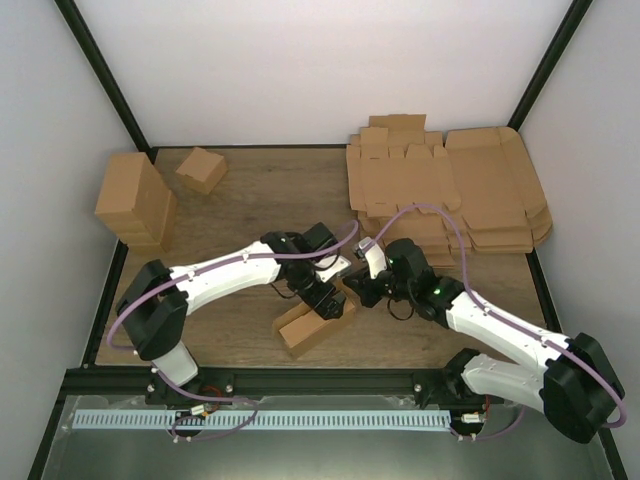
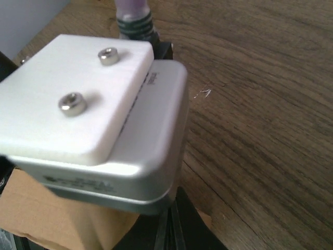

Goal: Fold the paper box

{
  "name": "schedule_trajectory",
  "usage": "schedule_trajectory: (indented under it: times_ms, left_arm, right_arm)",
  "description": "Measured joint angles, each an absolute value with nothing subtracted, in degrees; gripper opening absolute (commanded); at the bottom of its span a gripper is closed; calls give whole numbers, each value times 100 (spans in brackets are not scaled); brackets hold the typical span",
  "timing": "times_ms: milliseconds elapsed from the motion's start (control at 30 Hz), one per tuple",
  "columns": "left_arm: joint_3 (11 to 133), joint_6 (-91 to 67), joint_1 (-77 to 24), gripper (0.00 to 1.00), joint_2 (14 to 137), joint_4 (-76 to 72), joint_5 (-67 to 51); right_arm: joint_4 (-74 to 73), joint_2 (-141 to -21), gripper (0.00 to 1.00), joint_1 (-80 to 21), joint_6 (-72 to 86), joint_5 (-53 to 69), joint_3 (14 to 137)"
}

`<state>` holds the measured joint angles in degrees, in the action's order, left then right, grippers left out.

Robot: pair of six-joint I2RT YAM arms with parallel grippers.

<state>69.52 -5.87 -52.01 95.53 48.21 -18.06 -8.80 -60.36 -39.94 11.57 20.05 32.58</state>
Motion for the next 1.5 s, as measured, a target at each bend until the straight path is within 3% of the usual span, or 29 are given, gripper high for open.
schedule_trajectory:
  times_ms: [800, 1500]
  left_arm:
    - [6313, -867, -6086, 100, 8624, 4545, -397]
    - [6254, -1343, -6344, 68, 8678, 4508, 370]
  right_arm:
    - [-563, -5830, 2, -3997, 1649, 1879, 2980]
    - [-510, -5450, 4, -4263, 2174, 1564, 2744]
